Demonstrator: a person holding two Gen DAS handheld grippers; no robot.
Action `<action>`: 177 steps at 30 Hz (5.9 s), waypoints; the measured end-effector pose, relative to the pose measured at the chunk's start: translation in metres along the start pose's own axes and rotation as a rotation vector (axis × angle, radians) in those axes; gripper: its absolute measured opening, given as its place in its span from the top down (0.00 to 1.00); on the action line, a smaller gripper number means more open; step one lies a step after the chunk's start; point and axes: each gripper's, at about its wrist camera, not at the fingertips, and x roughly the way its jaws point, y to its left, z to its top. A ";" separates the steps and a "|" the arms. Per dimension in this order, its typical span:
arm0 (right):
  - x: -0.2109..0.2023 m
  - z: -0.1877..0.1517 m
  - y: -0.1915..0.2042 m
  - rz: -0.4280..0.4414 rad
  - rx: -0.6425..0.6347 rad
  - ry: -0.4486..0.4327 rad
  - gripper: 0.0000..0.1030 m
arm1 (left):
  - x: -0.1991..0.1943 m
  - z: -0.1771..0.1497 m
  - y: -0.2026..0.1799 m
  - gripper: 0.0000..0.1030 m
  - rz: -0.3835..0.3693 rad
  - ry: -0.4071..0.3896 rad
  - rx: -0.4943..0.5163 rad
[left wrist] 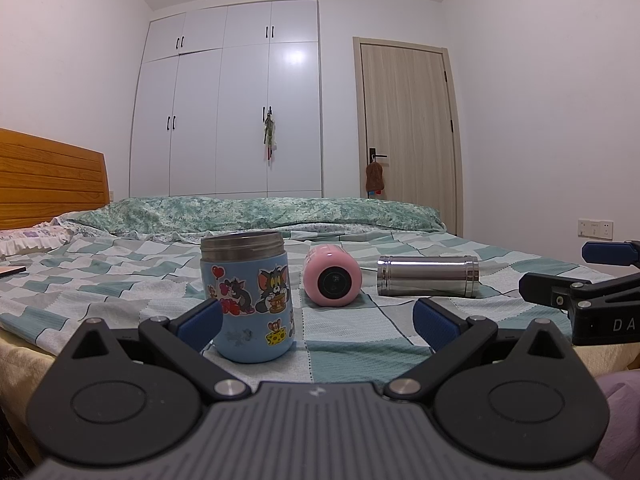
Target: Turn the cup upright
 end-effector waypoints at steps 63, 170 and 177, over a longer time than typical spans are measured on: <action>0.318 0.075 -0.138 0.458 -0.072 0.363 0.00 | 0.382 0.085 -0.037 0.02 0.154 0.800 0.094; 0.113 0.107 0.013 0.314 -0.029 0.543 0.00 | 0.098 0.093 0.068 0.00 -0.110 0.524 -0.020; 0.154 0.104 0.050 0.261 0.049 0.645 0.00 | 0.091 0.082 0.116 0.00 -0.139 0.530 0.000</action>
